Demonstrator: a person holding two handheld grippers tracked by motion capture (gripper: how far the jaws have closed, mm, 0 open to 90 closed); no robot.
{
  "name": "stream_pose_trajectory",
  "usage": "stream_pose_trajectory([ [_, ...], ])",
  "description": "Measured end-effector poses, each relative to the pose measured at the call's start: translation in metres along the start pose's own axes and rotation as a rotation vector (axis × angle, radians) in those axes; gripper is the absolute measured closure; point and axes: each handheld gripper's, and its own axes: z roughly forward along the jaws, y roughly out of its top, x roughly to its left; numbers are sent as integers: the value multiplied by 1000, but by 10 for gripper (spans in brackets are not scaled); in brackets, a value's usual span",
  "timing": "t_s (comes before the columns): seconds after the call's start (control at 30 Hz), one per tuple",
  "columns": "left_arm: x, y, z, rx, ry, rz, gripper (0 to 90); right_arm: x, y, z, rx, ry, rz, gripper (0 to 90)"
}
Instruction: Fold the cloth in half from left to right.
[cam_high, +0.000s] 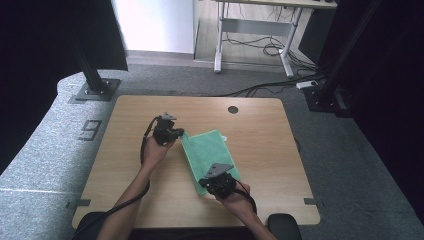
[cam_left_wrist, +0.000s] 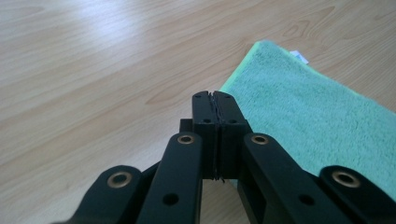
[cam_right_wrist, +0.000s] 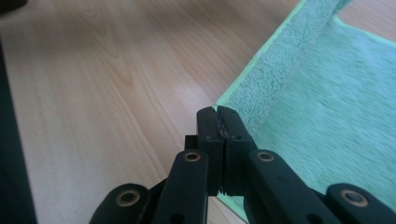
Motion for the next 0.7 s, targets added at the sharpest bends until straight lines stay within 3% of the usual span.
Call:
stream_pose_trajectory([
  [0.4, -18, 20, 30, 21, -6, 34, 882, -26, -16, -21, -14, -69, 48, 878],
  [0.7, -36, 36, 51, 45, 1, 90, 882, -39, -28, -32, -13, -101, 83, 879],
])
